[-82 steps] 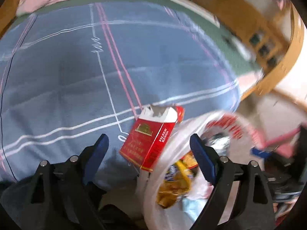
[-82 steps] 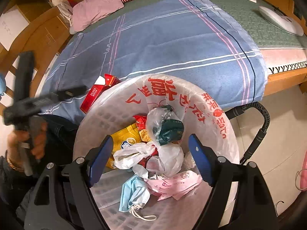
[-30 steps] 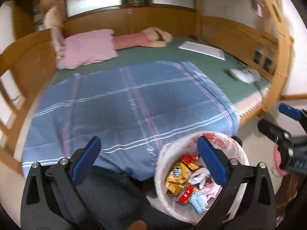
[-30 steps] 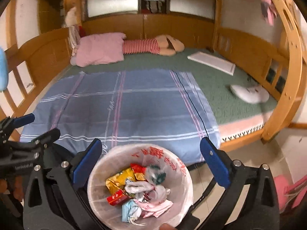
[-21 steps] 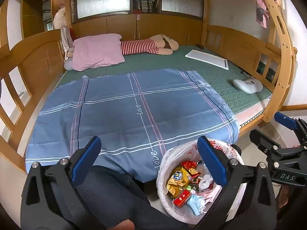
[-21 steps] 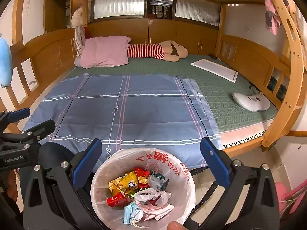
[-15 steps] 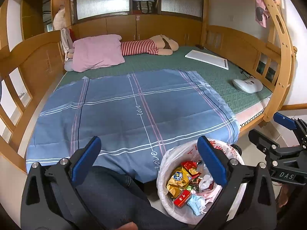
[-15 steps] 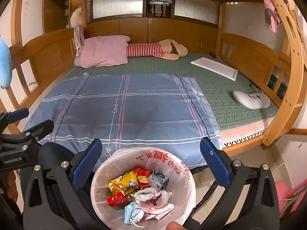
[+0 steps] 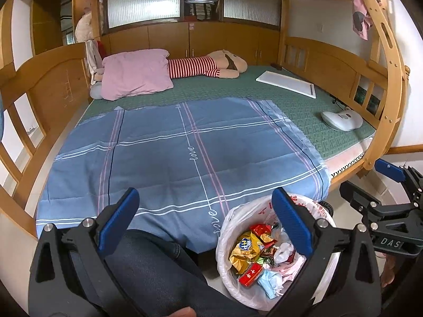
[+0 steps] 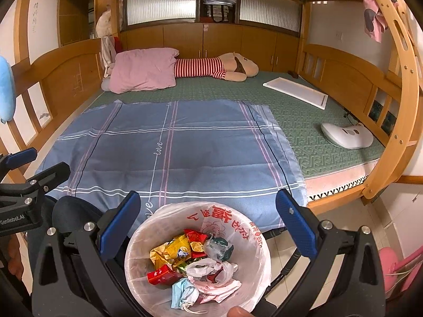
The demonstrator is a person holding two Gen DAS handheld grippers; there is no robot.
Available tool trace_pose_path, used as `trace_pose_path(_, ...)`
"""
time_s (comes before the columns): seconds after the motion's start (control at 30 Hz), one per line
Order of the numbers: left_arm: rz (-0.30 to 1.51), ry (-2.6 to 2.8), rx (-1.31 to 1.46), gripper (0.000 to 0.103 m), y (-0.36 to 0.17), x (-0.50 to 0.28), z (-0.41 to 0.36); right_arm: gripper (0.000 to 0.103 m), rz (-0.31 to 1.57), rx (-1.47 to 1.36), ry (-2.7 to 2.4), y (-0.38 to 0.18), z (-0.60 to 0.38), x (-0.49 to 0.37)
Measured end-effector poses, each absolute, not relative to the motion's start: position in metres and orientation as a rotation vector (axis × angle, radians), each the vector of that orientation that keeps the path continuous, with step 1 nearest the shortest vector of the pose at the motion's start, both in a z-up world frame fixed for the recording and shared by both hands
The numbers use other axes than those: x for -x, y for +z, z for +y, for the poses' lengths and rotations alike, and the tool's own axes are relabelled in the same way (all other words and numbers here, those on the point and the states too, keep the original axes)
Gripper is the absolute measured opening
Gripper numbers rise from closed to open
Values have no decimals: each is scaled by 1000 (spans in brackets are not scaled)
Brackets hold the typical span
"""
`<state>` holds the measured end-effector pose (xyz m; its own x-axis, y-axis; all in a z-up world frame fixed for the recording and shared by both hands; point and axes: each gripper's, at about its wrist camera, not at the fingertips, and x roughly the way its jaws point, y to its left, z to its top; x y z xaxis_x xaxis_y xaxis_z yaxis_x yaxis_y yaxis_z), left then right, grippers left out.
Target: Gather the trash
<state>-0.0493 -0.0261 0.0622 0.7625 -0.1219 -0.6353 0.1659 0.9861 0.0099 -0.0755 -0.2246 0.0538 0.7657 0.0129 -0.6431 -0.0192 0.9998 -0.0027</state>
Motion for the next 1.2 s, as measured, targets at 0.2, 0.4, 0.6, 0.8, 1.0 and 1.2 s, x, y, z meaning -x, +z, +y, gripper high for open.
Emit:
trace_pose_path(0.2,687,-159,-67,100,62,50,-27,100,695,9,10,54,-225,75)
trace_pose_path(0.4,686,-158,-67,100,62,51,-27,100,700,6,11,53,-226,73)
trace_pose_path(0.6,684,-155,-64,100,65,50,-25,100,700,7,11,53,-226,73)
trace_pose_path(0.8,684,-159,-73,100,65,50,-26,100,703,5,10,52,-227,72)
trace_pose_path(1.0,687,-153,-82,100,64,49,-26,100,706,3,9,51,-227,71)
trace_pose_path(1.2,687,-160,-87,100,63,49,-27,100,708,2,7,49,-227,71)
